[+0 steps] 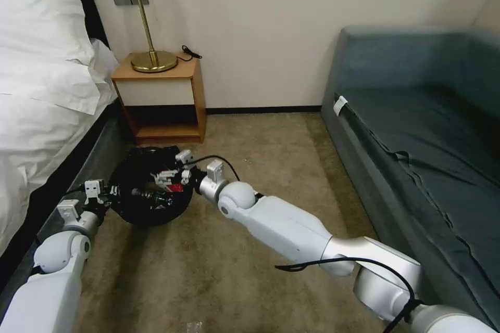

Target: Pick up the trash bin, then pick up the garbage on the floor and place it into the trash bin.

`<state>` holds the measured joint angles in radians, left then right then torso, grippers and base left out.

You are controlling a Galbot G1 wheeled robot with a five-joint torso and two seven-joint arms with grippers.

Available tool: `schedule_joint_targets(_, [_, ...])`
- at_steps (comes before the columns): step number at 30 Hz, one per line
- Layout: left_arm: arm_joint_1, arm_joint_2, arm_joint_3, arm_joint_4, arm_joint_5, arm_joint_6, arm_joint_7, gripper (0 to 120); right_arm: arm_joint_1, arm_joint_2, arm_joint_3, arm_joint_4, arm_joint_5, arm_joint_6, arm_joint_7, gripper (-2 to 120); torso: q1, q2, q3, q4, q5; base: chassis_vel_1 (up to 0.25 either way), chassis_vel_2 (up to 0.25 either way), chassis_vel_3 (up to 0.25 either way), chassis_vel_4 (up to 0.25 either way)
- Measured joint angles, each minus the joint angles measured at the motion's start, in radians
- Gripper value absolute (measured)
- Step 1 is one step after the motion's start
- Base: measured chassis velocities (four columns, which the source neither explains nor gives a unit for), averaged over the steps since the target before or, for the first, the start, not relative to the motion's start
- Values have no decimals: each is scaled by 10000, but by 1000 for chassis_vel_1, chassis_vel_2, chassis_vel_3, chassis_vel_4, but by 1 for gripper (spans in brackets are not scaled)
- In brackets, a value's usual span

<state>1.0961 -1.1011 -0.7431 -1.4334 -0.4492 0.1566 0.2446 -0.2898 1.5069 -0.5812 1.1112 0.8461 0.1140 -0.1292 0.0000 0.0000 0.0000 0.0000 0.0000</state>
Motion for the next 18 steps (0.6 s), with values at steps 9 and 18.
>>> schedule_joint_targets(9, [-14, 3, 64, 127, -4, -83, 31, 1, 357, -296, 1376, -262, -63, -236, 524, 100, 0, 0, 0, 0, 1, 0, 0, 0, 0])
schedule_joint_targets(18, [-47, -7, 88, 199, -23, -152, -43, 1, 133, -974, 2876, -1034, -542, -684, 1304, 100, 0, 0, 1, -1, 3, 0, 0, 0, 0])
